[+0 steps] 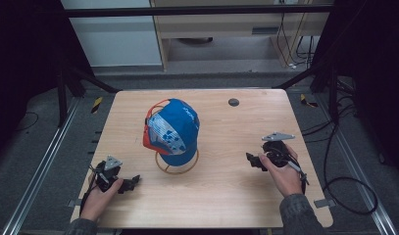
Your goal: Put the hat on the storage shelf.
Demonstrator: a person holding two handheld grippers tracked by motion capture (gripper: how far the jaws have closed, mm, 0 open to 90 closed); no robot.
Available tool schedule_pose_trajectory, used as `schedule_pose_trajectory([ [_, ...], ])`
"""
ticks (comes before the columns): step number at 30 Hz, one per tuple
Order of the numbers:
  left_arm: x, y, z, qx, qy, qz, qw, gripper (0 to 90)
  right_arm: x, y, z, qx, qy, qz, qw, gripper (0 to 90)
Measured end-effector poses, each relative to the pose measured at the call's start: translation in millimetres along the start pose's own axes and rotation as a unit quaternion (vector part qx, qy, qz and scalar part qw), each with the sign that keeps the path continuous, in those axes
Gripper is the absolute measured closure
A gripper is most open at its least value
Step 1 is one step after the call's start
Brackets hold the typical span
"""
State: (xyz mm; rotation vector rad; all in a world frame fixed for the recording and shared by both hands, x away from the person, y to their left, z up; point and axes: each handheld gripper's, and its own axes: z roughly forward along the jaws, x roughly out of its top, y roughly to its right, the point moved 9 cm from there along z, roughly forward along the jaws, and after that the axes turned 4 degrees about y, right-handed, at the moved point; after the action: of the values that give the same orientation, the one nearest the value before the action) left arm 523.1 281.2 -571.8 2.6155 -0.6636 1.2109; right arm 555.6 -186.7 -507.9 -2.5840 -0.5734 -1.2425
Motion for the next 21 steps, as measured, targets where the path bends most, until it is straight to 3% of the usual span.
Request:
schedule_pose_trajectory([
  [7, 0.0, 0.0, 0.0, 0.0, 0.0, 0.0, 1.0, 0.0, -30.0, -9.7, 17.2, 0.001, -0.03, 0.002, 0.9995, 15.1],
  [13, 0.0, 0.0, 0.0, 0.0, 0.0, 0.0, 1.0, 0.0, -46.1, -18.3, 33.1, -0.004, -0.037, 0.015, 0.9992, 13.8],
  [21, 0.0, 0.1, 0.0, 0.0, 0.0, 0.0, 1.0, 0.0, -49.1, -22.2, 43.1, -0.041, -0.002, 0.014, 0.9991, 7.5],
])
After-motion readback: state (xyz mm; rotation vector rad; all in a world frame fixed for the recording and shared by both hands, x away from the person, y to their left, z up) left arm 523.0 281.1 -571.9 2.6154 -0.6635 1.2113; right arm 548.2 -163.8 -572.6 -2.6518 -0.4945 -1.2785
